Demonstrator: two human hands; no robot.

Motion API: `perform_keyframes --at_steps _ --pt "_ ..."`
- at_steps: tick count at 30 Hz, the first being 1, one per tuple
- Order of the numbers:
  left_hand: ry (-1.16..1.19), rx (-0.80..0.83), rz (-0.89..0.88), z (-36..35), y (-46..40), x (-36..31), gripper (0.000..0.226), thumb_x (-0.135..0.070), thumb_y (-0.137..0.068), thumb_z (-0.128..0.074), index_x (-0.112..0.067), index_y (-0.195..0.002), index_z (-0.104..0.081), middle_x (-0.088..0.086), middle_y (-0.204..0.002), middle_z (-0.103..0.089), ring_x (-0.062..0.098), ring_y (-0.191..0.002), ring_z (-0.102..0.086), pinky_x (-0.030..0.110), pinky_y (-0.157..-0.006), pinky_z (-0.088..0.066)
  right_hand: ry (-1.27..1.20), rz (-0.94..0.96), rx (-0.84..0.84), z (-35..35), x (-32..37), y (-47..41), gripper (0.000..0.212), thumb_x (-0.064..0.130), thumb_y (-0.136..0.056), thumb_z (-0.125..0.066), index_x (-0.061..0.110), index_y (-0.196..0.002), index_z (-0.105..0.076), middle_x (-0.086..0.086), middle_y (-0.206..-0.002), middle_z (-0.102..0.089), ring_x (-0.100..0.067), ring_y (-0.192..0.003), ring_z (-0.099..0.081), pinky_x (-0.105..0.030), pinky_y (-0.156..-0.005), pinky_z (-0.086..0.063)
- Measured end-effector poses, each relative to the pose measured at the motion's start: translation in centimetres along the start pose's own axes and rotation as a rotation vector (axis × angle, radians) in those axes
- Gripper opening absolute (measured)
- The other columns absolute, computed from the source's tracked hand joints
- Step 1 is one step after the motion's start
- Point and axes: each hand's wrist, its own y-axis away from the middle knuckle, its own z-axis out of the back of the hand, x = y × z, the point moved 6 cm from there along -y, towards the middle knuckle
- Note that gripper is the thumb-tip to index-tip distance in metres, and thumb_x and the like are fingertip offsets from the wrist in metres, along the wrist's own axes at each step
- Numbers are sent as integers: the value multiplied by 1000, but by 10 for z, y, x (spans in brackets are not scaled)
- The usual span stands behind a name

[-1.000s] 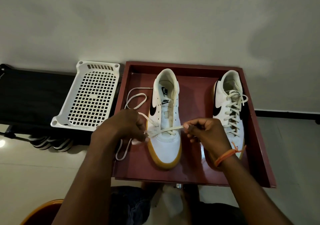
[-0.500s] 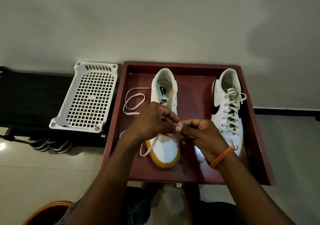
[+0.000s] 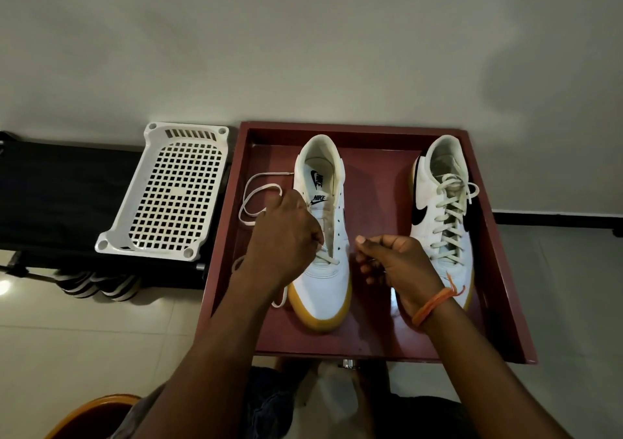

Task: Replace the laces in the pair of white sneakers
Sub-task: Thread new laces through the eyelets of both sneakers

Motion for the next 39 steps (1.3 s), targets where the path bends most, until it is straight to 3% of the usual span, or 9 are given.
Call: perform_keyframes --at_steps 2,5,9,13,17,23,29,36,39 --pt "-15 -11 47 -4 1 -3 13 -33 -85 -71 -32 -95 -79 0 -112 -51 24 -113 -40 38 -89 -43 35 8 0 -1 -2 0 19 20 -90 -69 3 -82 -72 -10 -75 -70 -22 -65 -60 -31 -57 -50" --pt "131 -19 124 -14 -1 0 7 -35 -82 -74 -36 -87 -79 -6 -101 -49 16 -110 -40 27 -87 -27 62 0 9 -3 -4 0 17 21 -89 -69 8 -80 -73 -8 -74 -71 -22 -67 -62 -32 -60 -52" --pt "436 70 204 -28 -4 11 9 -18 -78 -80 -26 -75 -81 -21 -59 -62 -4 -68 -59 14 -75 -40 71 13 43 -9 -7 -1 8 12 -87 -71 12 -80 -73 -1 -67 -70 -18 -66 -64 -36 -67 -56" --pt "581 149 321 -37 -3 19 14 -12 -78 -79 -24 -71 -79 -11 -69 -74 12 -75 -70 40 -82 -57 63 55 59 -10 -6 -2 9 5 -86 -71 11 -81 -74 -4 -73 -73 -18 -69 -67 -33 -69 -58" --pt "626 178 335 -42 -4 21 20 -13 -78 -79 -30 -68 -76 -12 -67 -73 14 -75 -71 44 -82 -58 115 105 59 -7 -3 -2 11 2 -84 -72 13 -83 -75 -9 -80 -75 -19 -73 -69 -33 -73 -59" --pt "692 167 300 -45 -6 15 7 -4 -78 -78 -11 -81 -80 -12 -60 -68 4 -59 -63 29 -69 -56 214 176 8 -9 -2 -2 15 4 -80 -77 18 -78 -75 -7 -79 -75 -16 -72 -67 -32 -74 -57" --pt "733 210 266 -45 -6 17 7 -5 -79 -79 -12 -79 -79 -14 -61 -68 -6 -54 -60 12 -56 -46 416 373 -59 -10 10 3 4 13 -79 -80 17 -78 -78 10 -72 -73 -4 -69 -69 -15 -68 -54" --pt "700 197 212 -45 -6 13 7 -5 -79 -79 -12 -80 -80 -11 -66 -70 -6 -57 -60 10 -56 -43 476 534 -186 -15 14 9 22 13 -80 -76 33 -72 -71 18 -71 -69 0 -70 -65 -12 -64 -49" --pt "644 198 220 -46 -6 14 6 -12 -79 -80 -17 -81 -80 -14 -69 -70 -5 -62 -62 12 -59 -45 646 590 -159 -22 13 8 21 12 -86 -67 28 -75 -61 16 -76 -62 0 -74 -58 -10 -64 -41"
